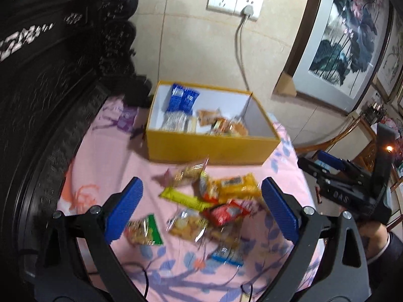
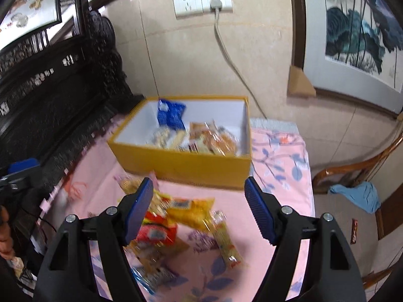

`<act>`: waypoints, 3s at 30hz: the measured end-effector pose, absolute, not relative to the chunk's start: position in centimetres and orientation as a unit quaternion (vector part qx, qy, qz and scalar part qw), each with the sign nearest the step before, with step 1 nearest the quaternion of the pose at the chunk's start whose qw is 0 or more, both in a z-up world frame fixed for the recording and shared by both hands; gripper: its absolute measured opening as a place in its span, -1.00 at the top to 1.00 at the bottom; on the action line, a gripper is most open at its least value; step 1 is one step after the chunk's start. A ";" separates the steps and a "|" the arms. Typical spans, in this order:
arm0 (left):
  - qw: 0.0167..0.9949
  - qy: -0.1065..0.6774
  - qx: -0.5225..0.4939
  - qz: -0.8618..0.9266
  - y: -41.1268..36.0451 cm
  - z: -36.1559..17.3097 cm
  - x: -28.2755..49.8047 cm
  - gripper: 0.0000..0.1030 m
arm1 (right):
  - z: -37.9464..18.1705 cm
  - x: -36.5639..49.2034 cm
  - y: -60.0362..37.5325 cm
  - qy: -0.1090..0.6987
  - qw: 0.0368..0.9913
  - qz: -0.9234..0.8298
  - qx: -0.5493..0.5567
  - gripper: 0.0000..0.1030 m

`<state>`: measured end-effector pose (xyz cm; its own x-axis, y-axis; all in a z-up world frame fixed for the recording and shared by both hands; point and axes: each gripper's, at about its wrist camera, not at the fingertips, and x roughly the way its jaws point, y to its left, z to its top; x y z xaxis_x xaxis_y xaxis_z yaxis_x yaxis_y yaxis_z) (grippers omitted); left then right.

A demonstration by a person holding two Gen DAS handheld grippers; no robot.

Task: Organize snacks
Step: 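Grasp a long peanut stick bag with the right gripper while the left grasps a green-edged candy bag, then carry both held bags over the yellow box and open both grippers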

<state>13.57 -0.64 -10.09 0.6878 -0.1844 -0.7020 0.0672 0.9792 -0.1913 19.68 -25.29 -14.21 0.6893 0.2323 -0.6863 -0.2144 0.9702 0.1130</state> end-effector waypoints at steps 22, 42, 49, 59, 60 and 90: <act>0.889 0.449 -0.086 0.018 3.0 -14.4 12.1 -0.88 | -30.4 23.5 -25.1 0.541 0.827 0.132 -0.083 -0.18; 0.838 0.533 -0.059 0.100 9.1 -22.1 14.6 -0.88 | -25.8 12.7 -28.4 0.504 0.853 0.118 0.074 0.44; 0.815 0.574 -0.036 0.068 6.6 -26.9 16.1 -0.88 | -22.2 11.8 -28.5 0.476 0.861 0.120 0.130 0.44; 0.803 0.590 -0.059 0.062 5.6 -31.2 18.5 -0.67 | -19.2 12.7 -26.8 0.456 0.866 0.146 0.143 0.43; 0.808 0.584 -0.051 0.059 5.4 -31.1 18.5 -0.61 | -19.0 12.8 -26.6 0.454 0.868 0.146 0.139 0.43; 0.930 0.354 -0.078 -0.057 2.2 -8.6 19.9 -0.03 | -9.2 17.6 -27.2 0.322 0.924 0.164 0.128 0.43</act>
